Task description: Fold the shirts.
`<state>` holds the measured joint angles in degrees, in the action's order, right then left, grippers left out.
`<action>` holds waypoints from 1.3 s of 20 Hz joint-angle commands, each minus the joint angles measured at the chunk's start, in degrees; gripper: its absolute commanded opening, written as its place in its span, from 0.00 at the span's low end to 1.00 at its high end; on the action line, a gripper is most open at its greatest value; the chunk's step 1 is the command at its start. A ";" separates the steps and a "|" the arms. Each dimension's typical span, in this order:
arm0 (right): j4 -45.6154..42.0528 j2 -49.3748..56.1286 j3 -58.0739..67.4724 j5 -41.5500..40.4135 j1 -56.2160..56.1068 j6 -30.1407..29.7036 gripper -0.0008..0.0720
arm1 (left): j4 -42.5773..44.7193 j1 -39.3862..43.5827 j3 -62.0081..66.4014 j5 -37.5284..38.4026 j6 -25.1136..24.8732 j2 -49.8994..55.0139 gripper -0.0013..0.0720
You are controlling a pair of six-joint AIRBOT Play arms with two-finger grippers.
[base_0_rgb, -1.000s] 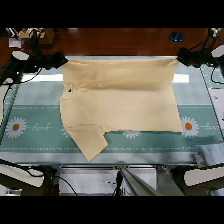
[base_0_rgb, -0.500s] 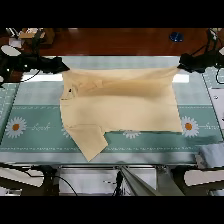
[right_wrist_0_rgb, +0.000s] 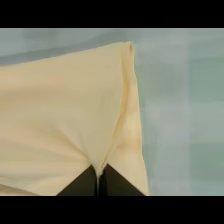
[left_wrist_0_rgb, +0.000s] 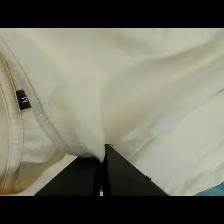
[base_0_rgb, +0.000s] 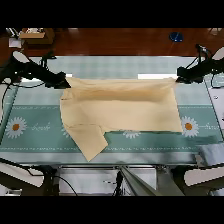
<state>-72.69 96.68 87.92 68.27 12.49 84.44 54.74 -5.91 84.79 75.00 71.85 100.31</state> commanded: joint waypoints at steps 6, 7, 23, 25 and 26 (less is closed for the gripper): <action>-7.58 -3.54 2.93 12.98 2.51 -6.62 0.50 | 4.02 -4.59 3.48 15.65 0.92 -0.87 0.49; -9.03 -5.66 2.25 16.15 4.31 -5.81 0.51 | 4.02 -6.82 2.49 19.45 0.90 -2.84 0.49; 16.02 -24.74 -30.88 11.72 21.92 -15.37 0.70 | -3.30 -9.14 -51.65 -1.81 -3.15 -30.80 0.84; 16.02 -25.22 -30.91 11.39 21.97 -15.34 0.70 | -3.37 -4.02 -51.67 -6.99 -0.44 -30.36 0.84; 16.00 -25.38 -30.91 11.41 21.99 -15.34 0.70 | -3.37 -1.49 -51.67 -8.70 0.39 -29.75 0.83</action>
<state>-57.54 72.10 57.36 79.88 34.33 69.28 52.42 -13.15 34.02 73.19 69.84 70.06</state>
